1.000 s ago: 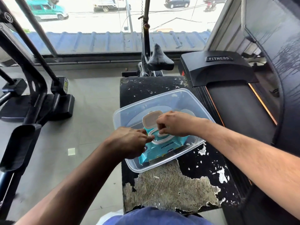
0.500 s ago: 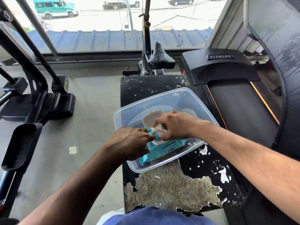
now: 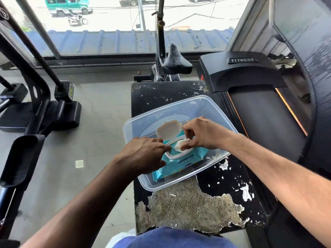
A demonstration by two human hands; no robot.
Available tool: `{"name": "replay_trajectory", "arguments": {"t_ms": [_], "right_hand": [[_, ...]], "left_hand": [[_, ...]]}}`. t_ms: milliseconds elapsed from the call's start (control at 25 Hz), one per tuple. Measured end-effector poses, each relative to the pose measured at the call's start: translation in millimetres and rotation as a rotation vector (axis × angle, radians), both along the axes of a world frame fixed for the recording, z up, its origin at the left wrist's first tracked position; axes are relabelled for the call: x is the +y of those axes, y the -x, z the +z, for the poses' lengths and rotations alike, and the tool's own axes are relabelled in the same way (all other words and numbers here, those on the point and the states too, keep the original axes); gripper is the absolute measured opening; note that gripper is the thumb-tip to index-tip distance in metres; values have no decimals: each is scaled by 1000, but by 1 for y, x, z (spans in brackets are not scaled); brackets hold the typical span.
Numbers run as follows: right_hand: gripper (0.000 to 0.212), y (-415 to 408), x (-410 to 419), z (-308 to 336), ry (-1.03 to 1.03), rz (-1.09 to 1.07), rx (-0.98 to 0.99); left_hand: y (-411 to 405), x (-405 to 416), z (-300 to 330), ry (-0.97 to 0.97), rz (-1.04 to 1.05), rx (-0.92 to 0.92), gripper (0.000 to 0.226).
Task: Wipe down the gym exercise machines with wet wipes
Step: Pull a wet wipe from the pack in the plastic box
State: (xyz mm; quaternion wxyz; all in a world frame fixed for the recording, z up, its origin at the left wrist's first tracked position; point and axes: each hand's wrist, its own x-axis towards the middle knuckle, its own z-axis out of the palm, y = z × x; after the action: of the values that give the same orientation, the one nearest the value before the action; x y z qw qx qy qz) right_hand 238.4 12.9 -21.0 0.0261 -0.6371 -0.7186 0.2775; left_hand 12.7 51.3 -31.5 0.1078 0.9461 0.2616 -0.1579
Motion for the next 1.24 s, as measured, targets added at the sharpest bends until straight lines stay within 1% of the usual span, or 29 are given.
{"name": "replay_trajectory", "arguments": {"t_ms": [80,160,240,320,400,480,560,640,680,760,880,1000,1080,1240], "right_hand": [[36,-1,-2,0,-7,41,-50],[23,-5,-4,2,-44,104,-37],[10,-9,-5,5,-95,161,-3],[11,-12,-8,4,-134,197,6],[10,-14,-10,3,-171,203,8],[11,-15,-12,4,-191,138,46],[26,-15,-14,5,-187,57,58],[35,-15,-15,3,-169,42,48],[35,-15,-17,3,-153,40,60],[28,-16,-17,5,-127,33,114],[15,-21,-17,7,-139,63,131],[9,-22,-22,5,-187,93,123],[9,-22,-27,3,-231,118,102],[12,-23,-30,7,-271,134,72]], "left_hand": [[-1,1,0,-7,0,8,49],[-2,3,0,-12,17,-6,48],[-4,8,-1,7,63,-87,44],[-8,15,-3,96,160,-224,36],[-12,20,-8,216,251,-311,29],[-19,23,-12,323,269,-313,27],[-26,22,-16,373,246,-304,29],[-30,23,-20,393,225,-314,27],[-32,23,-21,394,218,-326,21],[-32,25,-21,405,240,-367,7],[-30,27,-18,443,273,-404,18],[-29,26,-14,493,281,-407,14],[-28,25,-11,543,297,-410,8],[-30,24,-8,596,303,-418,6]]}}
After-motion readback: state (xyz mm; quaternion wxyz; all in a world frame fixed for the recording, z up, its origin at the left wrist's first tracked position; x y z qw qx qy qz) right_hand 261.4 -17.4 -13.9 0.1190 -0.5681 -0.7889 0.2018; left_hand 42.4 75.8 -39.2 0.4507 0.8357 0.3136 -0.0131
